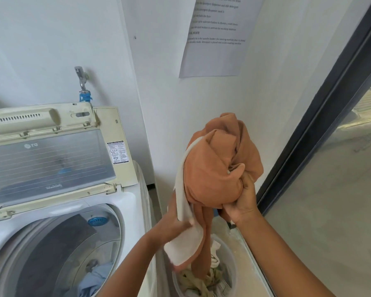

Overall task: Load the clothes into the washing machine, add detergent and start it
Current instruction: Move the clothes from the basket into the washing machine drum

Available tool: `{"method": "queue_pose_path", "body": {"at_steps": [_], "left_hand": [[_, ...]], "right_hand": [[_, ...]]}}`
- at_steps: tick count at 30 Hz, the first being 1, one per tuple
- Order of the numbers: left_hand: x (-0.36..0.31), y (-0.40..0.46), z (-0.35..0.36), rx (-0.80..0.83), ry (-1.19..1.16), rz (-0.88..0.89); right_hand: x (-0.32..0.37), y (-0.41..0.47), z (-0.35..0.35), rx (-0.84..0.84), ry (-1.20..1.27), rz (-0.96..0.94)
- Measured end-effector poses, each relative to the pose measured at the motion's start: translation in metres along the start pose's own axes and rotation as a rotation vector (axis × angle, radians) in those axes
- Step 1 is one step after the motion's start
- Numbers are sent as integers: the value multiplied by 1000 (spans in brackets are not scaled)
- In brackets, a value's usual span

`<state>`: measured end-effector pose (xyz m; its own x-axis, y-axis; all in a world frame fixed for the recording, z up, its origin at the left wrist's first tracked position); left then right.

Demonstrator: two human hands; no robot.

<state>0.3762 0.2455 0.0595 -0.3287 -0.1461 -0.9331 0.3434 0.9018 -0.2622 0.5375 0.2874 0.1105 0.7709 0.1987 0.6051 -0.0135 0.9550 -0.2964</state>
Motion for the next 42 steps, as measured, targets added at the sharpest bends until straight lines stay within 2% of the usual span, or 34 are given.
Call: {"method": "queue_pose_path", "body": {"at_steps": [3, 5, 7, 10, 13, 17, 21, 23, 26, 28, 30, 33, 38, 40, 42], "left_hand": [[1, 9, 8, -34, 53, 66], [-8, 18, 6, -144, 13, 91], [-6, 24, -2, -286, -122, 11], [3, 29, -8, -372, -384, -131], [-8, 35, -15, -324, -402, -52], [-27, 38, -13, -135, -335, 1], [-44, 35, -19, -186, -530, 45], [-44, 34, -25, -233, -596, 53], [-39, 32, -32, -270, -680, 59], [-36, 30, -34, -293, -721, 52], [-37, 27, -35, -297, -747, 47], [-38, 26, -31, -317, -785, 26], [-32, 35, -17, -354, -874, -113], [-32, 37, -11, -351, -841, -108], [-30, 38, -3, -346, -799, -100]], "right_hand": [[6, -4, 10, -5, 57, -45], [2, -4, 9, -33, 88, -64], [-6, -4, 2, -75, 126, -40], [-14, -2, -10, -93, 151, 18], [-15, 4, -24, -81, 163, 125], [-11, 4, -37, -56, -81, 359], [-9, 0, -54, -81, -487, 477], [-9, 9, -72, -201, -646, 377], [14, 13, -86, -480, -995, -22], [31, 5, -76, -569, -1190, -212], [30, 5, -56, -391, -1247, -206], [19, -6, -30, -56, -1110, -42], [-20, -14, -30, 328, -1103, 224], [-30, -15, -30, 350, -1043, 219], [-42, -12, -13, 240, -957, 94]]}}
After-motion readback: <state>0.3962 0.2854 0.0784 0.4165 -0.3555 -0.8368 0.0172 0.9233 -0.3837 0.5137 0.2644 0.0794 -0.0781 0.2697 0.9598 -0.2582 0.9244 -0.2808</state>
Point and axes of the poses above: each hand's wrist, its own y-axis towards the middle knuckle, its own z-axis out of the palm, x = y × z, the point moved 8 cm from there along y, towards the middle knuckle, and after that the axes turned 3 degrees about y, right-handed, at the moved point
